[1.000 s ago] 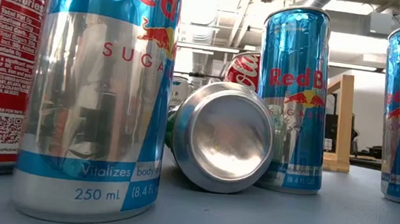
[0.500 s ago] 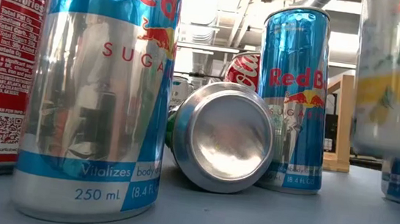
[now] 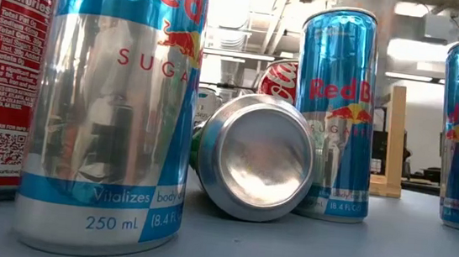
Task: Place canned beverage on shelf
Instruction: Put the white yellow soda can on the shelf
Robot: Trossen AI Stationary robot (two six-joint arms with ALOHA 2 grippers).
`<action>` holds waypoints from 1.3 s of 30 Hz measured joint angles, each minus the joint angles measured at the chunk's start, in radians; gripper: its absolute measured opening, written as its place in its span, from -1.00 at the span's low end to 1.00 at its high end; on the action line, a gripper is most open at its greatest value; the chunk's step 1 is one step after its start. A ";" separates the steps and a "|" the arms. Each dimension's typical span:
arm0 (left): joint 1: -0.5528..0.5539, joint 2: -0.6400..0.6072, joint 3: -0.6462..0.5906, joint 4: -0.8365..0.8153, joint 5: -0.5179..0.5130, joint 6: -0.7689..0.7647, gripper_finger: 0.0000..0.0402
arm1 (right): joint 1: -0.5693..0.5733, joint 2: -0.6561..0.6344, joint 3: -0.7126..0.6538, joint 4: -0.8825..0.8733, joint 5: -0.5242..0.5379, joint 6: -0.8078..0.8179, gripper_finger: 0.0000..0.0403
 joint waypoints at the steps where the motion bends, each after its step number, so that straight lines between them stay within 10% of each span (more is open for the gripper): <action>1: 0.000 0.000 0.000 0.000 0.000 0.000 0.12 | -0.032 0.000 0.000 0.003 -0.001 -0.047 0.12; 25: 0.001 0.000 0.000 0.004 -0.076 0.025 0.12 | -0.875 0.086 -0.004 0.396 -0.288 -0.807 0.13; 39: 0.001 0.000 0.000 0.002 -0.078 0.032 0.12 | -0.961 0.307 0.111 0.430 -0.340 -0.929 0.13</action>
